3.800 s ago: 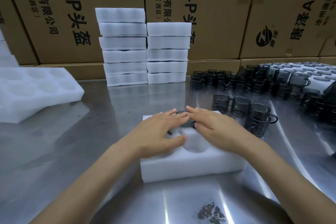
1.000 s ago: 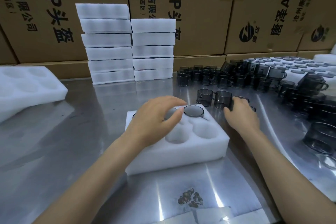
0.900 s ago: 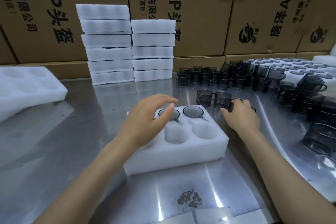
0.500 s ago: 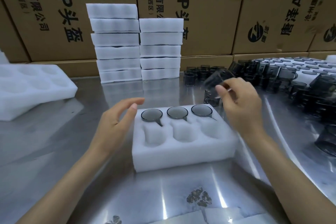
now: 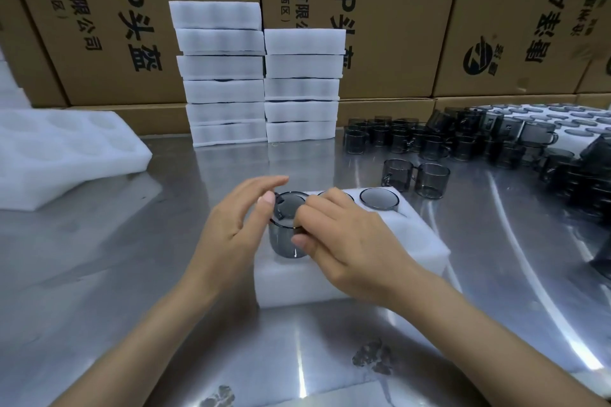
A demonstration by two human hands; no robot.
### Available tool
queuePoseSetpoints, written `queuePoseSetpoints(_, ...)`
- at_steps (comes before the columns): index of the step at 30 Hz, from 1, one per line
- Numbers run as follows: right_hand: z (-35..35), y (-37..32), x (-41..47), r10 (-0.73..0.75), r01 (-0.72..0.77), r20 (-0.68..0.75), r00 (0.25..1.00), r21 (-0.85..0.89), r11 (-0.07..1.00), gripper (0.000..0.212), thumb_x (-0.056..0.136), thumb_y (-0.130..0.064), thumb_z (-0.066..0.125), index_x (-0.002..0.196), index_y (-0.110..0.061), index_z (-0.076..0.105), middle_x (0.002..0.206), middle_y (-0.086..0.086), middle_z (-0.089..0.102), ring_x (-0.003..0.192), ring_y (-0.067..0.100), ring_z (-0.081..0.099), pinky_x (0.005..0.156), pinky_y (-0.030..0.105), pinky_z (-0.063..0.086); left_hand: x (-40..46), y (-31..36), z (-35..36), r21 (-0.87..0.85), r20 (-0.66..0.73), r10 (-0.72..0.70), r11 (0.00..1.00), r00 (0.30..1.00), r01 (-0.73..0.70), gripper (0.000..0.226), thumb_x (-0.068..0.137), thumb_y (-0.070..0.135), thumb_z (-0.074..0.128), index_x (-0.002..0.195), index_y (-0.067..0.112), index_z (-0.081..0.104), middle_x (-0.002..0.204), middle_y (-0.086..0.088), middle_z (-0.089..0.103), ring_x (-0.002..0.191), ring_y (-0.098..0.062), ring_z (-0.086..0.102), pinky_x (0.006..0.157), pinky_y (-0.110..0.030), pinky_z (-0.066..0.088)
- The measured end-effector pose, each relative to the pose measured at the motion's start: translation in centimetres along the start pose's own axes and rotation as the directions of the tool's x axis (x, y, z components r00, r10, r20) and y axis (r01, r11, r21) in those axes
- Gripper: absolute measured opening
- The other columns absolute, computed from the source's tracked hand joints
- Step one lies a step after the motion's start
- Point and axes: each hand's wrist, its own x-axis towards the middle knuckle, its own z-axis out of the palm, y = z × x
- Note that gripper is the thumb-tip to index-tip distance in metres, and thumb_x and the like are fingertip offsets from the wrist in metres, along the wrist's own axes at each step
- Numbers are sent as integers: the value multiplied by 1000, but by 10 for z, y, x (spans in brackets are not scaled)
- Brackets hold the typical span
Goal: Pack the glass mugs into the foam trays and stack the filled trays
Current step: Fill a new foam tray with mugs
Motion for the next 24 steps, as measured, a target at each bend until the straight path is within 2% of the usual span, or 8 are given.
queuePoseSetpoints(5,0,-6,1,9,-11,38,999,48,999,18,96,-31,40,87,-17,47,88,-13,42,83,11,28,59,45,44,-2,-1,3,1,56,26,1000,998,-26,34,96,22,34,108,21,66,108,13,67,106,-5,59,90,-16,42)
queuePoseSetpoints(8,-1,-6,0,5,-10,46,999,100,995,15,96,-30,41,83,-24,38,84,-19,33,84,13,31,62,46,44,-3,-3,3,11,63,27,1000,998,-28,36,96,24,33,107,18,67,106,10,68,105,-9,60,88,-18,43)
queuePoseSetpoints(13,0,-5,-3,49,-52,29,998,126,991,19,93,-35,45,79,-26,35,77,-18,32,82,13,34,65,46,44,-6,-3,5,-14,116,-1,1000,993,3,39,98,29,30,112,19,65,110,10,67,110,-10,59,94,-22,43)
queuePoseSetpoints(15,1,-5,-5,72,-69,-23,997,112,991,17,92,-39,47,86,-23,47,87,-19,40,85,11,40,68,42,45,-8,-1,2,4,131,20,1000,991,-20,38,99,31,31,119,22,62,115,13,65,115,-10,56,97,-23,41)
queuePoseSetpoints(17,2,-3,-8,116,-108,-53,992,126,986,24,91,-42,50,105,-24,57,108,-17,49,99,10,47,78,38,46,-12,1,-3,85,157,93,991,983,-107,39,97,34,34,126,22,57,125,14,59,122,-11,52,101,-27,40)
queuePoseSetpoints(19,3,-1,-9,145,-141,-25,989,126,982,37,91,-44,51,124,-26,53,129,-18,46,116,8,45,89,35,45,-17,4,-9,202,192,201,950,961,-239,41,95,33,38,129,20,55,132,12,55,126,-10,49,104,-31,39)
queuePoseSetpoints(21,5,0,-10,151,-153,29,988,102,983,44,93,-45,49,134,-28,46,143,-20,38,128,4,38,96,35,44,-23,7,-13,309,212,317,876,925,-371,42,93,31,43,131,16,54,137,7,53,129,-10,47,106,-28,37)
queuePoseSetpoints(24,6,0,-11,146,-152,76,986,77,985,50,95,-43,47,141,-29,37,152,-19,28,135,1,30,102,34,40,-32,10,-14,372,226,370,822,901,-431,45,90,29,48,132,12,51,139,1,50,131,-9,44,107,-22,35)
